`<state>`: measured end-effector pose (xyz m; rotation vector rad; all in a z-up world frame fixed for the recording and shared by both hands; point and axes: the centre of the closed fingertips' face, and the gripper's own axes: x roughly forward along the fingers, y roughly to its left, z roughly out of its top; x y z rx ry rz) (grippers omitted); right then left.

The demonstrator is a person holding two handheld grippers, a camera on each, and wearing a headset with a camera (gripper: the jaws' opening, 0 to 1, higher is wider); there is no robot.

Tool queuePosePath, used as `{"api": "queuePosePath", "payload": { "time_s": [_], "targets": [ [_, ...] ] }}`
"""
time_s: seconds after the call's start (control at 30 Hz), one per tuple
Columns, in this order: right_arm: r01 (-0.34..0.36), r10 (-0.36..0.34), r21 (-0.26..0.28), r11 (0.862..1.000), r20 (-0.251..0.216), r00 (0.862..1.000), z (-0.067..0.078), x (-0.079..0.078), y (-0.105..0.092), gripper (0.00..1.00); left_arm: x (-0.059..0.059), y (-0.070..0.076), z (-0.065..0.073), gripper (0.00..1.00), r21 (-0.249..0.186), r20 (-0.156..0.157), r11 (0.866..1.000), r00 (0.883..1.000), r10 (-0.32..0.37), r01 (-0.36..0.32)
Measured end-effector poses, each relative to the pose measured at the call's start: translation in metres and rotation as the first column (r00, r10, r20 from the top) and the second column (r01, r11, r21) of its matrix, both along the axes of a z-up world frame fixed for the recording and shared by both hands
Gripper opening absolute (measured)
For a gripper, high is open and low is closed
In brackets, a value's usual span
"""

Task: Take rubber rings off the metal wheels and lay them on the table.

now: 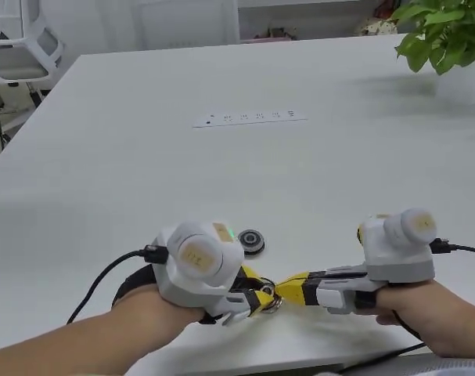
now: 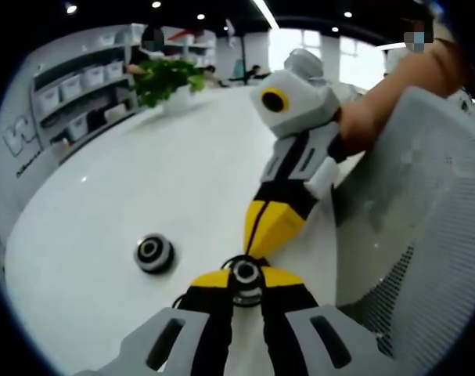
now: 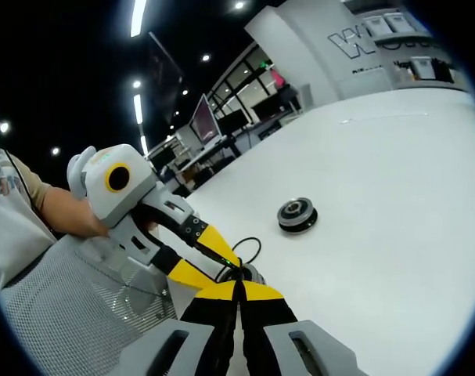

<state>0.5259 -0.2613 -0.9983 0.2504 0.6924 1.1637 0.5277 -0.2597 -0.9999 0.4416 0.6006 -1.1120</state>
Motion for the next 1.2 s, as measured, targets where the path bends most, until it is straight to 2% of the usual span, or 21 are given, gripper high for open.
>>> {"api": "queuePosePath", "payload": {
  "time_s": [0.13, 0.2, 0.33, 0.53, 0.63, 0.77, 0.93, 1.2],
  "targets": [
    [0.003, -0.003, 0.005, 1.0, -0.004, 1.0, 0.0, 0.0, 0.0, 0.0, 0.0, 0.0, 0.0, 0.14, 0.0, -0.008, 1.0, 1.0, -0.005, 0.005],
    [0.004, -0.004, 0.004, 1.0, -0.003, 1.0, 0.0, 0.001, 0.0, 0.0, -0.002, -0.001, 0.0, 0.16, -0.008, -0.026, 1.0, 1.0, -0.011, 0.011],
    [0.006, -0.006, 0.01, 1.0, -0.009, 1.0, 0.001, 0.001, -0.001, 0.0, -0.003, 0.002, 0.0, 0.19, 0.002, -0.024, 1.0, 0.999, -0.024, 0.024],
    [0.01, -0.01, 0.016, 1.0, -0.013, 1.0, 0.002, 0.001, -0.001, 0.0, -0.007, 0.006, 0.007, 0.27, -0.013, -0.048, 0.999, 0.998, -0.031, 0.031],
    [0.009, -0.009, 0.018, 1.0, -0.016, 1.0, 0.002, 0.001, 0.0, 0.0, -0.008, 0.01, 0.011, 0.3, -0.017, -0.046, 0.999, 0.998, -0.033, 0.032],
    [0.003, -0.003, 0.021, 1.0, -0.017, 1.0, 0.004, 0.001, 0.001, 0.0, -0.009, 0.015, 0.022, 0.34, -0.042, -0.04, 0.999, 0.999, -0.025, 0.024],
    [-0.011, 0.011, 0.02, 1.0, -0.015, 1.0, 0.005, 0.001, 0.002, 0.0, -0.007, 0.028, 0.035, 0.38, -0.065, -0.024, 0.998, 1.0, -0.003, 0.002],
    [-0.046, 0.046, 0.018, 0.999, -0.006, 0.999, 0.018, -0.001, 0.009, 0.0, -0.003, 0.047, 0.056, 0.48, -0.116, 0.001, 0.992, 0.999, 0.047, -0.047]
  ]
}}
